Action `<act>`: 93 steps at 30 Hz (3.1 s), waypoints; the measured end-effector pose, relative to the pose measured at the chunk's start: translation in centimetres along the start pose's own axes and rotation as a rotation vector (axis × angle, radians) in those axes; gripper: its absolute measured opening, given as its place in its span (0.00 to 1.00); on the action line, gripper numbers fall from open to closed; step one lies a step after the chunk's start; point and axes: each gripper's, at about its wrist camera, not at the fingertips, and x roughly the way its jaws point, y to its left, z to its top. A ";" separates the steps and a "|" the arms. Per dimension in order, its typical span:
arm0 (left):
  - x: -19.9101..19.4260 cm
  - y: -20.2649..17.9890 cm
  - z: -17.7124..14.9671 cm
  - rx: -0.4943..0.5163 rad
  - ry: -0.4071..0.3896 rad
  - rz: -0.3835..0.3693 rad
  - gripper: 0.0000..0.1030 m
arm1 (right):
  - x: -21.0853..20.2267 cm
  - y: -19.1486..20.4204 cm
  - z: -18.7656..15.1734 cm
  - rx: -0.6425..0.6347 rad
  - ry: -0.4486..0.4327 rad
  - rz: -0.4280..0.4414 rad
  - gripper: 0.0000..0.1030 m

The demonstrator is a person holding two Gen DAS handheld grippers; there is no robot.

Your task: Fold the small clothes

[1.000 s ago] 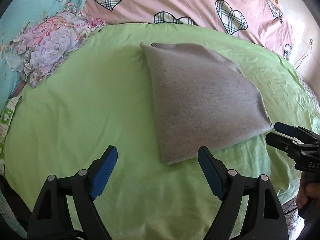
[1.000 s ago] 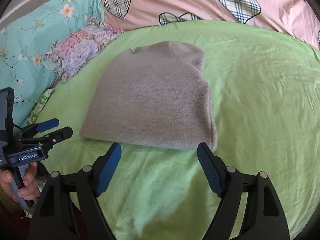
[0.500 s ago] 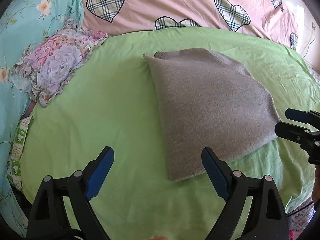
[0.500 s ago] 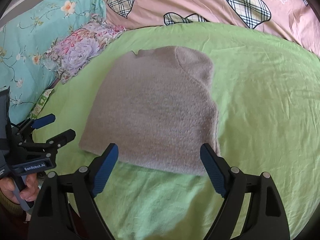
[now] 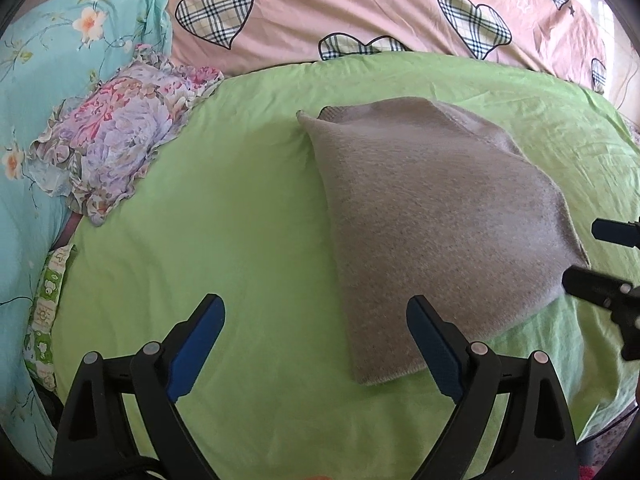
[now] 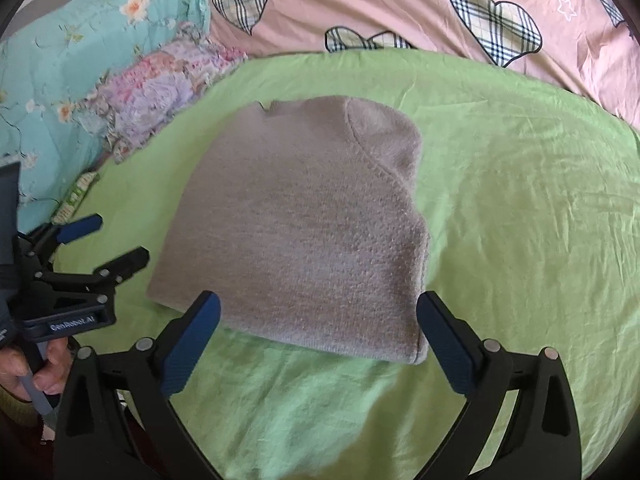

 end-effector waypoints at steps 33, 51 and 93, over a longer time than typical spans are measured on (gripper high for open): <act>0.8 -0.4 1.0 -0.082 -0.008 -0.059 0.90 | 2.4 0.0 2.3 0.040 0.029 0.042 0.96; 0.9 -0.8 1.0 -0.062 0.009 -0.077 0.91 | 2.5 0.4 2.1 0.031 0.035 0.030 0.96; 0.6 -0.9 1.7 -0.056 -0.001 -0.080 0.91 | 2.0 0.4 2.2 0.044 0.020 0.035 0.96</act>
